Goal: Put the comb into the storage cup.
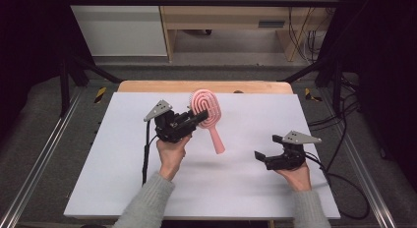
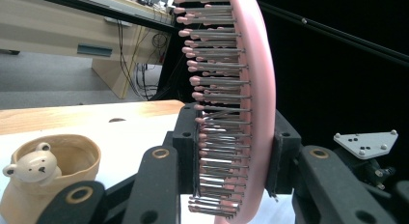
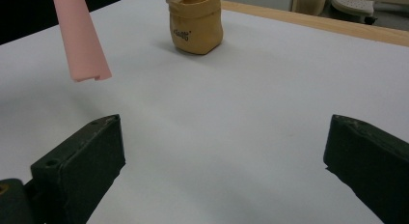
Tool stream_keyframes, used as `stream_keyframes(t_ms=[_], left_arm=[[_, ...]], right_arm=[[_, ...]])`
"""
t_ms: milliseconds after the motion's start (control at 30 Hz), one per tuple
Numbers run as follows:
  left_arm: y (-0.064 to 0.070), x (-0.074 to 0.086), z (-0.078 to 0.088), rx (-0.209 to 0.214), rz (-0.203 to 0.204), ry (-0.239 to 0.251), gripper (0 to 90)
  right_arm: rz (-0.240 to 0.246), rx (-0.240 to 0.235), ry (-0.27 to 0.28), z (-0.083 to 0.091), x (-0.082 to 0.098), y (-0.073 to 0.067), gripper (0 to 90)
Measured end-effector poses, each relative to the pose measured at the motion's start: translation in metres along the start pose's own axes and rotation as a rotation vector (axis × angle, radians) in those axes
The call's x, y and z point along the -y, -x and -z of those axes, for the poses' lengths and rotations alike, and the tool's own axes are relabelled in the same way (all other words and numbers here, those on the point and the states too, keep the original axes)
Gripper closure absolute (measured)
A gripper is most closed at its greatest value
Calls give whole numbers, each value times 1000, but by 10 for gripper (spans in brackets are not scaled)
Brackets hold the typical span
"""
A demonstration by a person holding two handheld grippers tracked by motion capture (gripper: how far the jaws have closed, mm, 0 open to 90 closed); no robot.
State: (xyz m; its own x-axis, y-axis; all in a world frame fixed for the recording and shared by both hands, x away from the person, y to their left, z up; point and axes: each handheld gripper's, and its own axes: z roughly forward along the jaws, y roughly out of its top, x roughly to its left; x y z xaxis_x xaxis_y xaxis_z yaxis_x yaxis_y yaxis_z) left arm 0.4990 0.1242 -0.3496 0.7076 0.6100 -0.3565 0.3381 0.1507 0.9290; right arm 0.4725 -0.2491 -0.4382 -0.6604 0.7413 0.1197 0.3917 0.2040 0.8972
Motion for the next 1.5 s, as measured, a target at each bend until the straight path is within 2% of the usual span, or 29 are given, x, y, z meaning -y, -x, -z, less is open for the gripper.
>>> stream_keyframes(t_ms=[267, 867, 1267, 1500], left_arm=[[-4, -7, -1, -13, -10, 5, 643], [-15, -22, -8, -33, 6, 24, 643], [-21, -35, -10, -52, 2, 39, 643], [-23, -44, -12, -46, 1, 55, 643]], right_arm=[[-4, 0, -3, 0, 1, 1, 8], [-12, -6, 7, 0, 2, 1, 4], [-8, -5, 6, 1, 2, 1, 4], [-8, -6, 8, 1, 2, 1, 4]])
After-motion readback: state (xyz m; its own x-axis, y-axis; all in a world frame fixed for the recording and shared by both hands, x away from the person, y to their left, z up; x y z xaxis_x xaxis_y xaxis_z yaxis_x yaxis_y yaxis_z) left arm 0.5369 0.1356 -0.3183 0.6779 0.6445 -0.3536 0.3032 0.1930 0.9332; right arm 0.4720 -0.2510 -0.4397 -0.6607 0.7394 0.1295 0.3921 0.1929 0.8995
